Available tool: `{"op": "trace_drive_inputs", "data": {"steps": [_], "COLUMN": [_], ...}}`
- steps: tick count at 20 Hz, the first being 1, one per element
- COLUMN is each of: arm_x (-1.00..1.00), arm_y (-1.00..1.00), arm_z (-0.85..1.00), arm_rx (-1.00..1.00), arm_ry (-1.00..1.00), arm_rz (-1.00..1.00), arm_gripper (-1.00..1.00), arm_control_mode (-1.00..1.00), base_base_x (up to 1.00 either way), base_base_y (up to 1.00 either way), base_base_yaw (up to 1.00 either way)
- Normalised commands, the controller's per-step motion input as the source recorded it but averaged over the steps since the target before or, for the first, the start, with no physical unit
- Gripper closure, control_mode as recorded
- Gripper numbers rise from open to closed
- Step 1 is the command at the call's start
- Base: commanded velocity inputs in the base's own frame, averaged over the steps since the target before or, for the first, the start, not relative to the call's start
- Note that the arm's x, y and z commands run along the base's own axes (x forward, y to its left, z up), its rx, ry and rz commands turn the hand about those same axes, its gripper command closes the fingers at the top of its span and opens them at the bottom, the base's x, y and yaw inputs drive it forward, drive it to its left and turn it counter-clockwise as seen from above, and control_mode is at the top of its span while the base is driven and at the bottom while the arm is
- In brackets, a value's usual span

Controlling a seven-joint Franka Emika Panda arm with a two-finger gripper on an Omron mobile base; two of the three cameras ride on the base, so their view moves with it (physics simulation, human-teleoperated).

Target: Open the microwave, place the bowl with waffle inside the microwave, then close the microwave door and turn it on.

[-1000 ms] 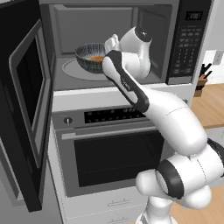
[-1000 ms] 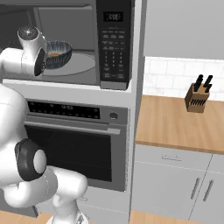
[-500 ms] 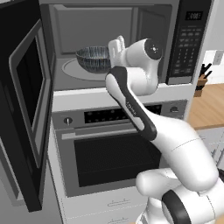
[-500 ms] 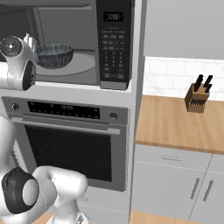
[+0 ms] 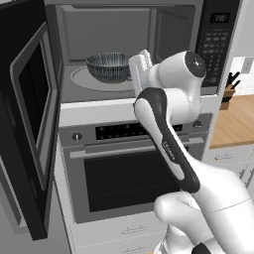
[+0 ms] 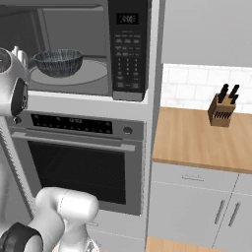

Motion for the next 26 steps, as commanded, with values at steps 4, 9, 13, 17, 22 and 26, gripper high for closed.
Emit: {"op": "trace_drive_inputs", "data": {"steps": [4, 9, 13, 17, 22, 26], "arm_x": [-0.75, -0.72, -0.47, -0.3, -0.25, -0.23], "arm_y": [0.0, 0.0, 0.07, 0.11, 0.27, 0.41], "arm_z": [-0.32, -0.39, -0.51, -0.58, -0.65, -0.8], "arm_rx": [-0.02, -0.01, -0.01, 0.0, 0.0, -0.01], "arm_ry": [0.19, 0.22, 0.23, 0.12, 0.04, 0.07], "arm_rz": [0.02, 0.02, 0.03, 0.08, 0.1, 0.1], "arm_gripper": [-1.0, 1.0, 1.0, 1.0, 1.0, 1.0], "arm_control_mode": [-1.0, -1.0, -1.0, -1.0, -1.0, -1.0], "base_base_x": [0.0, 0.0, 0.0, 0.0, 0.0, 0.0], "base_base_y": [0.0, 0.0, 0.0, 0.0, 0.0, 0.0], "base_base_yaw": [0.0, 0.0, 0.0, 0.0, 0.0, 0.0]}}
